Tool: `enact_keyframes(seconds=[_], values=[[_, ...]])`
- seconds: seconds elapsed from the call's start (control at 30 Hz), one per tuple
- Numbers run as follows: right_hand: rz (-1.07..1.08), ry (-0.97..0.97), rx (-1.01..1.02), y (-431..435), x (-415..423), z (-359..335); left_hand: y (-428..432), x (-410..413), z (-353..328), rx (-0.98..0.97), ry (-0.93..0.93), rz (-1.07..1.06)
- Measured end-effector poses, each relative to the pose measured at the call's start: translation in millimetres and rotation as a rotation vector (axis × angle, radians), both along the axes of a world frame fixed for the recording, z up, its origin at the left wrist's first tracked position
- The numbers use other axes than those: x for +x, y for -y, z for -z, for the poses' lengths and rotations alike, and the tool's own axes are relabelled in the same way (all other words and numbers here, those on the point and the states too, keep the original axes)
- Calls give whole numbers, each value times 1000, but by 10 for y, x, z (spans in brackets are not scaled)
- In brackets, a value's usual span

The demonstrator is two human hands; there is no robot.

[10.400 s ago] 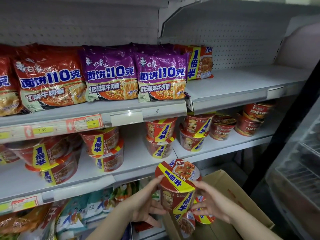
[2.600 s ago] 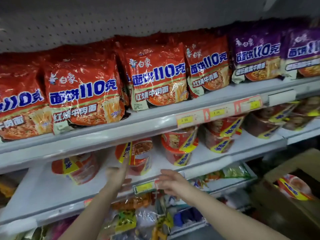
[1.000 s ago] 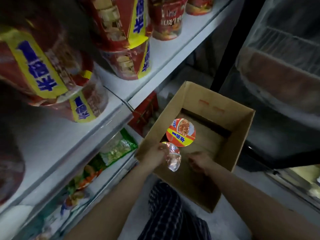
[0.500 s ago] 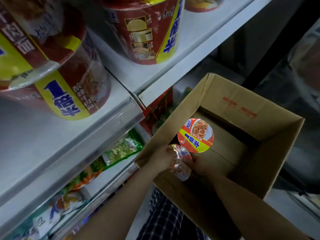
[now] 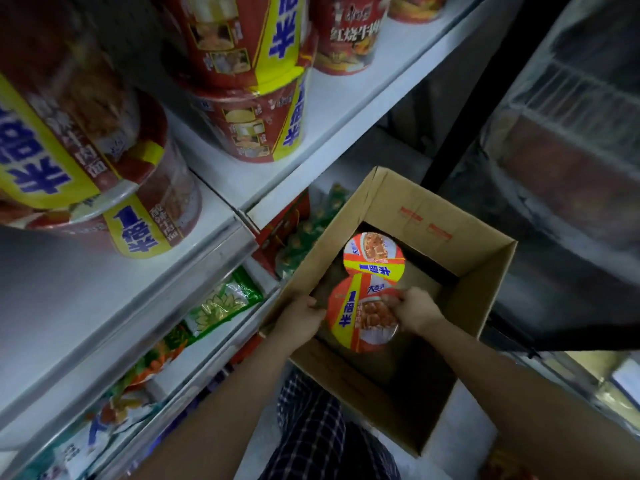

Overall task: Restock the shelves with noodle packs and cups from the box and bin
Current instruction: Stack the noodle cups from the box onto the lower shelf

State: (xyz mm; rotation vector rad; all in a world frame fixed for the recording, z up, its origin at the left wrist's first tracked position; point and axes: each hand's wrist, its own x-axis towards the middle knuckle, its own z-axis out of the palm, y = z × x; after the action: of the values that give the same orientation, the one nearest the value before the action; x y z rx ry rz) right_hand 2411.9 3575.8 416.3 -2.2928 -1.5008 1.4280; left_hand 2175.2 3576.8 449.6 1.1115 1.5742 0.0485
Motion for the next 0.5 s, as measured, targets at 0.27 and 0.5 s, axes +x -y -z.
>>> enact_keyframes(seconds=[0.27,0.5], values=[[276,-358,74,262,181,-1035,191,62,-691,-156,229,-220],[292,-534,40,722,175,-1651,657,-28,-1372,-119,403,-261]])
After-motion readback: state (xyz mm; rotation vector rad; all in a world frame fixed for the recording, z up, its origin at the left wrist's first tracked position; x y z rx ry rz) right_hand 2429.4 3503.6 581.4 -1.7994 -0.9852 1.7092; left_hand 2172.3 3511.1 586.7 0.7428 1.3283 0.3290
